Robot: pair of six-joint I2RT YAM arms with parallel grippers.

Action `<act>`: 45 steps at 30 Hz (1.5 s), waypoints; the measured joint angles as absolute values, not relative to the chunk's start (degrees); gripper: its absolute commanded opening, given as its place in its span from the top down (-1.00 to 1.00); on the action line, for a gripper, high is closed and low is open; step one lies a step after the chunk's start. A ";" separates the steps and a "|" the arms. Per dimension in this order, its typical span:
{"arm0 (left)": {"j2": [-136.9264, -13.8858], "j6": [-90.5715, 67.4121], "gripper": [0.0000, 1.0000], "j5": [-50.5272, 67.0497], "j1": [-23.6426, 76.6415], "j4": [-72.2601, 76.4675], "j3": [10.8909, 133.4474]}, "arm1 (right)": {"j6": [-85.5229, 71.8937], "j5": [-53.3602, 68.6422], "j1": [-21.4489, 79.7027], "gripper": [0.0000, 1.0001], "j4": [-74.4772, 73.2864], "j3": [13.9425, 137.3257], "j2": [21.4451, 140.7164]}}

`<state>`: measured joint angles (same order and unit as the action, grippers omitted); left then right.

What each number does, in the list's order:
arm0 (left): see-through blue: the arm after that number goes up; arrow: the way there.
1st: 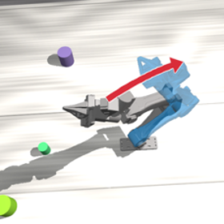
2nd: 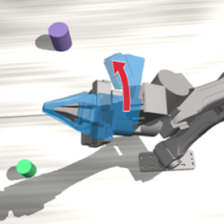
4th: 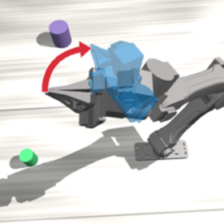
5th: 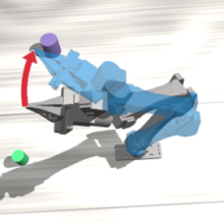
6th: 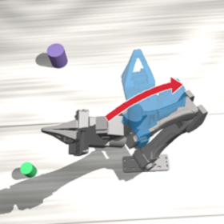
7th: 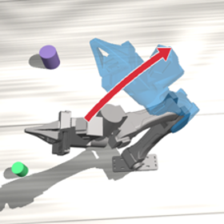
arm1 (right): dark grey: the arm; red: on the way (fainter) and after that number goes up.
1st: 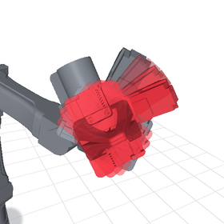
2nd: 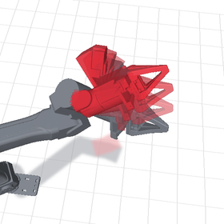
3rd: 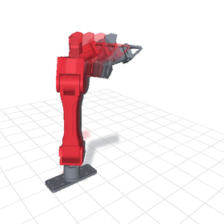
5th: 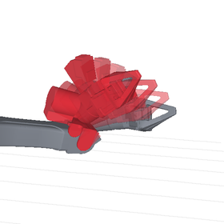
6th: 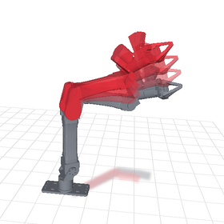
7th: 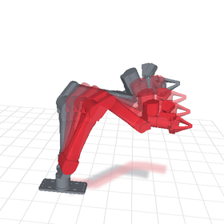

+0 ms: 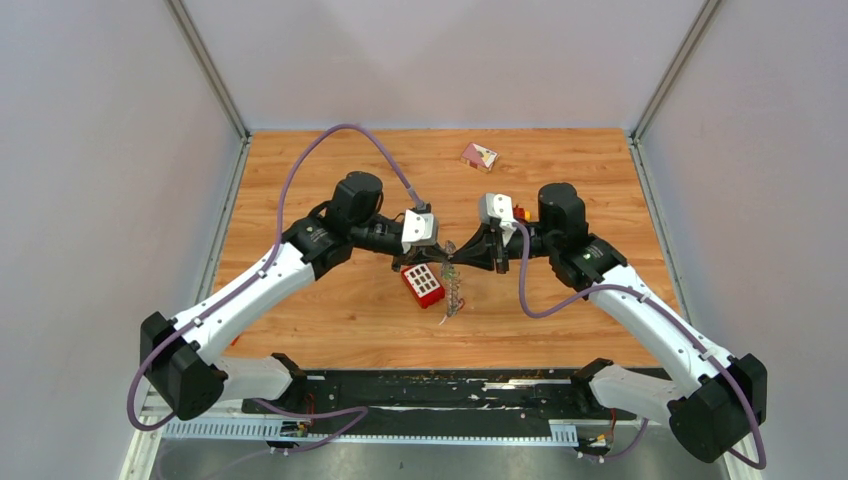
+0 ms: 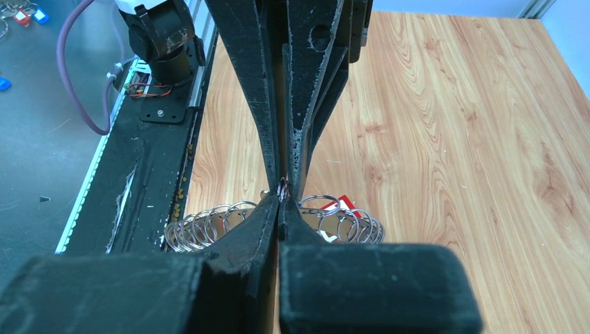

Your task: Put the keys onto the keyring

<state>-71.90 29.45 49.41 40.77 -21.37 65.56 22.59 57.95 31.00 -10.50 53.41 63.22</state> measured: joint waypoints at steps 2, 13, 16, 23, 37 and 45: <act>-72.01 29.15 0.94 49.45 40.77 -21.04 65.41 | 22.59 57.87 30.94 1.00 -10.50 53.39 63.22; -72.23 29.15 1.00 44.97 41.54 -23.57 65.87 | 24.47 55.64 30.94 0.51 -11.07 53.28 63.13; -72.47 30.55 1.00 38.85 43.81 -30.35 67.88 | 25.58 54.59 30.94 0.35 -11.40 53.28 62.50; -74.63 31.40 1.00 28.12 48.64 -41.10 76.69 | 26.00 54.68 30.94 0.31 -11.51 53.30 61.93; -76.62 29.36 1.00 23.18 50.81 -43.75 77.78 | 23.59 58.65 31.22 0.36 -9.10 53.10 63.35; -76.62 28.38 1.00 23.42 50.83 -43.53 77.80 | 23.51 58.63 31.35 0.43 -8.67 51.46 65.08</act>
